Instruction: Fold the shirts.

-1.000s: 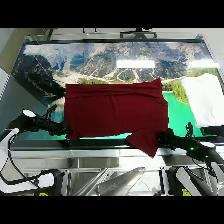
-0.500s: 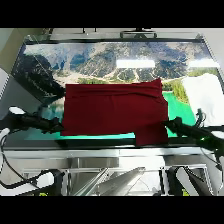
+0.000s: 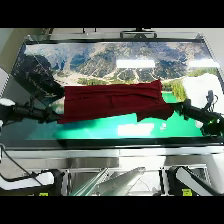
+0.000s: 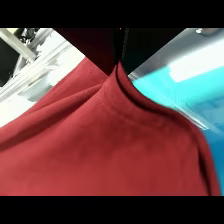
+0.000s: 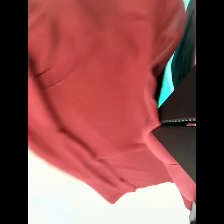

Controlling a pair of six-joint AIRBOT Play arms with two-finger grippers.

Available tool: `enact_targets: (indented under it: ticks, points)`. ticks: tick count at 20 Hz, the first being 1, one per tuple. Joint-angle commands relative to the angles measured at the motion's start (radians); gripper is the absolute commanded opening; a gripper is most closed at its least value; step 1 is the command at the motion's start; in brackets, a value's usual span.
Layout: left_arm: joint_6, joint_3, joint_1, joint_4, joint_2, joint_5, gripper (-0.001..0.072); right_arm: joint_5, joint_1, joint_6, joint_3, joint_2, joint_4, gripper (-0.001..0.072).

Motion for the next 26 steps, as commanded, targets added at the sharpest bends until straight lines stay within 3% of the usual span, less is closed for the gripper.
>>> enact_targets:
  ticks: [1,4,11,16,20,21,22,24,26]
  points:
    - [-0.053,0.213,-0.071,-0.013,-0.137,-0.010,0.0029,-0.075,0.095,-0.075,0.115,-0.160,0.104,0.0021]
    - [-0.094,0.442,-0.103,-0.012,-0.276,-0.021,0.0029,-0.167,0.183,-0.089,0.272,-0.306,0.128,0.0021]
    - [-0.152,0.808,-0.117,-0.005,-0.584,-0.072,0.0028,-0.183,0.306,-0.111,0.599,-0.604,0.077,0.0022]
    - [-0.151,1.011,-0.165,-0.003,-0.759,-0.092,0.0020,-0.240,0.322,-0.136,0.623,-0.653,-0.038,0.0022]
    - [-0.151,1.044,-0.156,-0.004,-0.785,-0.092,0.0023,-0.236,0.299,-0.184,0.626,-0.652,-0.094,0.0040]
    - [-0.156,1.045,-0.150,-0.005,-0.785,-0.100,0.0079,-0.236,0.291,-0.186,0.631,-0.650,-0.094,0.0195]
    - [-0.166,1.045,-0.138,-0.004,-0.780,-0.107,0.0280,-0.224,0.277,-0.191,0.643,-0.646,-0.095,0.0359]
    - [-0.185,1.045,-0.095,-0.005,-0.754,-0.113,0.0291,-0.182,0.231,-0.230,0.694,-0.643,-0.110,0.0414]
    - [-0.201,1.045,-0.047,-0.019,-0.709,-0.110,0.0291,-0.160,0.182,-0.205,0.743,-0.644,-0.185,0.0705]
